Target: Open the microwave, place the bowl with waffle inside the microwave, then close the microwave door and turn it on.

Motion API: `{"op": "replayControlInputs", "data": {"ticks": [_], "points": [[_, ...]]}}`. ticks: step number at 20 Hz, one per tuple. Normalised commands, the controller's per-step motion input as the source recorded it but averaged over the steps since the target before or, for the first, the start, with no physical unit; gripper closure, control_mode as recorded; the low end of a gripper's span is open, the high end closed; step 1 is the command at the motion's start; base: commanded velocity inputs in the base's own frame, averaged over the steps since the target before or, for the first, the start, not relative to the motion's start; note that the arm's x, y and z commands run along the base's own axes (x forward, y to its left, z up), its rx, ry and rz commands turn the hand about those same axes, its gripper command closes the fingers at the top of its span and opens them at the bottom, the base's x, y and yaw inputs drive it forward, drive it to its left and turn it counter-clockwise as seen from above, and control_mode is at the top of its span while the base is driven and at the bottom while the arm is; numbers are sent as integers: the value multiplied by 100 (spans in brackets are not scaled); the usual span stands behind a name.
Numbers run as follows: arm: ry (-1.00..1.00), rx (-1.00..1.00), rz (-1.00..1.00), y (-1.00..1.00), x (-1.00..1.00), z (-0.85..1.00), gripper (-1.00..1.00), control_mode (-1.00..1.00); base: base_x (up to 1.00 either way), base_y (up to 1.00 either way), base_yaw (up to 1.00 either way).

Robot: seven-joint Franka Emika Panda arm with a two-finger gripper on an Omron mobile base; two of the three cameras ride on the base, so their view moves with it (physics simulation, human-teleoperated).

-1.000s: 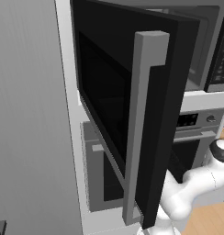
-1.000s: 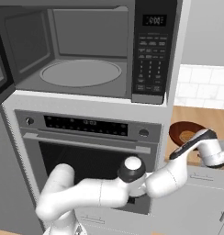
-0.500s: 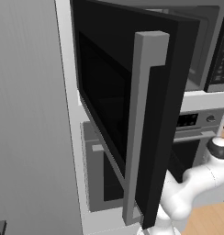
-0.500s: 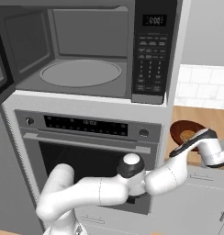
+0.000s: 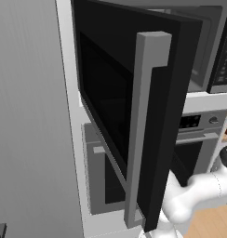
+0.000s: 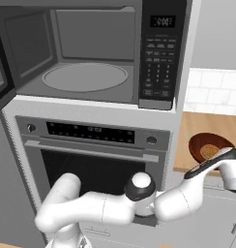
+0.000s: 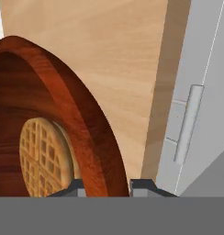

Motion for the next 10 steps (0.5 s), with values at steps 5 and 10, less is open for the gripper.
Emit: {"op": "replayControlInputs", "data": {"ticks": [5,10], "points": [[-4,0,0,-57,-83,23,100,-100,0,0,0],[1,0,-1,-12,-17,0,100,-100,0,0,0]]}}
